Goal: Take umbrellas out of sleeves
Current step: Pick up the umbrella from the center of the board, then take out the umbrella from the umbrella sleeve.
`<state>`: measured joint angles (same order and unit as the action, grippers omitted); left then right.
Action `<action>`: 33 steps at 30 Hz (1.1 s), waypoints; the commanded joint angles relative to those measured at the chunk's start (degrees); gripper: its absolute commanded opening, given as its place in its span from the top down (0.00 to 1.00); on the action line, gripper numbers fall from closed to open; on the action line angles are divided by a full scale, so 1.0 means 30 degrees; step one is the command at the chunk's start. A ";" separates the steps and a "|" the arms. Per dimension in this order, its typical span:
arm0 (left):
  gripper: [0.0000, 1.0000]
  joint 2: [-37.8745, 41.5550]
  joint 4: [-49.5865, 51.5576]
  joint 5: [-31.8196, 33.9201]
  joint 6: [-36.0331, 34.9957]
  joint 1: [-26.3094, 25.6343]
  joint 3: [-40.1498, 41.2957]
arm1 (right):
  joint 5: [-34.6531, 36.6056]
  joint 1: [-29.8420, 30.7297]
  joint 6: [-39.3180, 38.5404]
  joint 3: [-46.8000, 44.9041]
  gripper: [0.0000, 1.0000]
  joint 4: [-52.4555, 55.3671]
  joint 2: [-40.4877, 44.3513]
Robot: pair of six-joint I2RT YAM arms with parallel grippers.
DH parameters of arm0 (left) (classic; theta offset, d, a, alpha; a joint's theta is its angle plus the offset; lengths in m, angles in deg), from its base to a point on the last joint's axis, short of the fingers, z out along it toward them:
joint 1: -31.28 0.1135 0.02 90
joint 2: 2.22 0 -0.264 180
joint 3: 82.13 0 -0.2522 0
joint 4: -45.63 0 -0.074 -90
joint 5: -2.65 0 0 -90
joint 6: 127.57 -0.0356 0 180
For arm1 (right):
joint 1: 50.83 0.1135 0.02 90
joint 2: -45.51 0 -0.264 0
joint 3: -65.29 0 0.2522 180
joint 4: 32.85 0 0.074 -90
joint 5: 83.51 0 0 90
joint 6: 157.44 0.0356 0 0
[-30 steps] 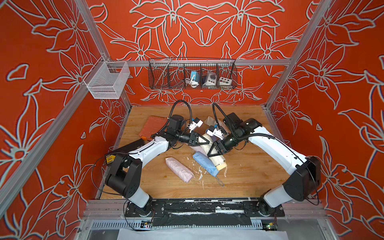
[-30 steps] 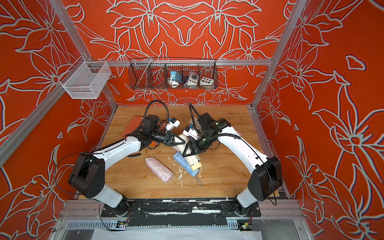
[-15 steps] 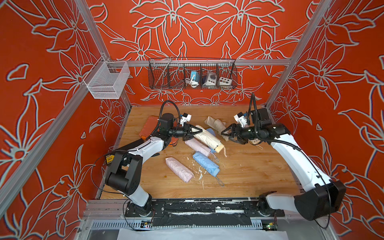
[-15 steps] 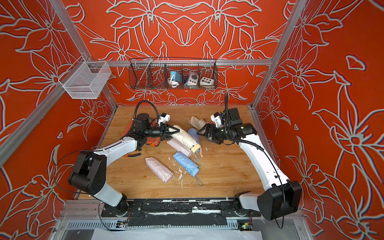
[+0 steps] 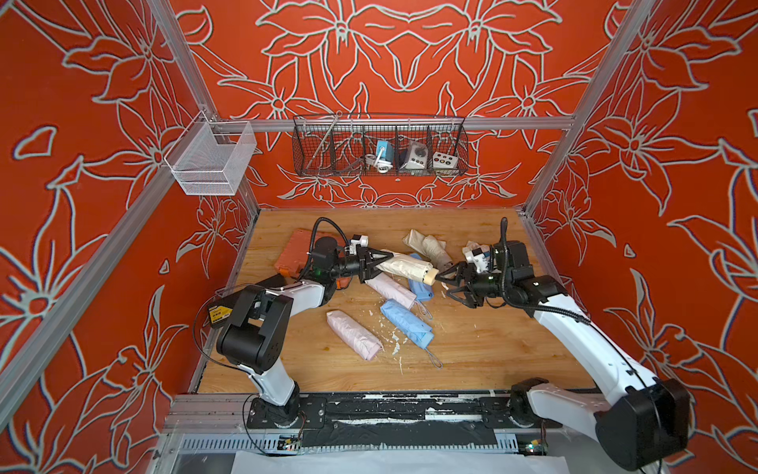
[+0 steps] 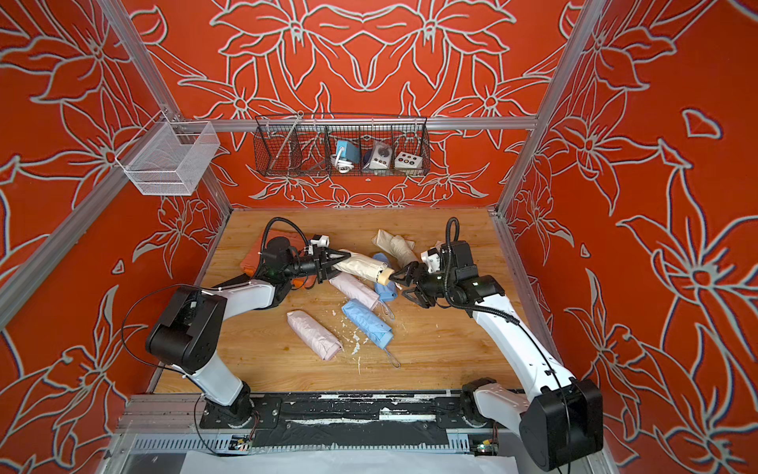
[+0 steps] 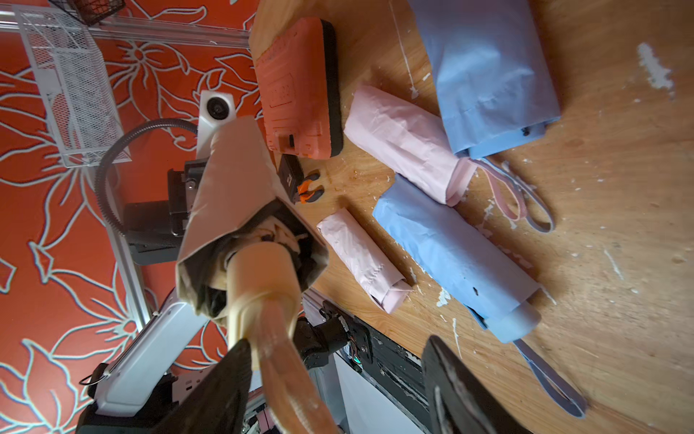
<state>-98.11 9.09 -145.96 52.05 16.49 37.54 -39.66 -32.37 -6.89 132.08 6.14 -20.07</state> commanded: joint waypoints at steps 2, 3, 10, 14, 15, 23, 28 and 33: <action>0.81 0.0603 -0.1820 -0.0444 0.0525 -0.0085 0.0238 | -0.0205 0.0691 0.1725 -0.0025 0.28 -0.3661 -0.0284; 0.81 0.0620 -0.1757 -0.0459 0.0484 -0.0081 0.0302 | -0.0147 0.0732 0.2069 -0.0116 0.28 -0.4306 -0.0241; 0.81 0.0651 -0.1818 -0.0474 0.0473 -0.0078 0.0247 | 0.0267 0.0716 0.3575 -0.0878 0.30 -0.5714 -0.0024; 0.81 0.0618 -0.2031 -0.0502 0.0502 -0.0083 0.0255 | 0.0567 0.0860 0.4542 -0.1671 0.33 -0.6637 0.0035; 0.81 0.0593 -0.2115 -0.0508 0.0533 -0.0081 0.0251 | 0.0639 0.0928 0.4706 -0.1780 0.33 -0.6728 0.0033; 0.81 0.0677 -0.2385 -0.0536 0.0594 -0.0081 0.0226 | 0.1372 0.1361 0.5888 -0.2422 0.35 -0.7862 -0.0026; 0.81 0.0733 -0.2315 -0.0598 0.0528 -0.0081 0.0241 | 0.1610 0.1489 0.6152 -0.2400 0.39 -0.8060 -0.0200; 0.81 0.0750 -0.2312 -0.0591 0.0551 -0.0081 0.0257 | 0.1647 0.1476 0.6404 -0.2545 0.42 -0.8314 -0.0404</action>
<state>-98.07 7.32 -146.35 52.71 16.32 39.23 -35.97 -28.31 10.56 125.29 -16.50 -20.79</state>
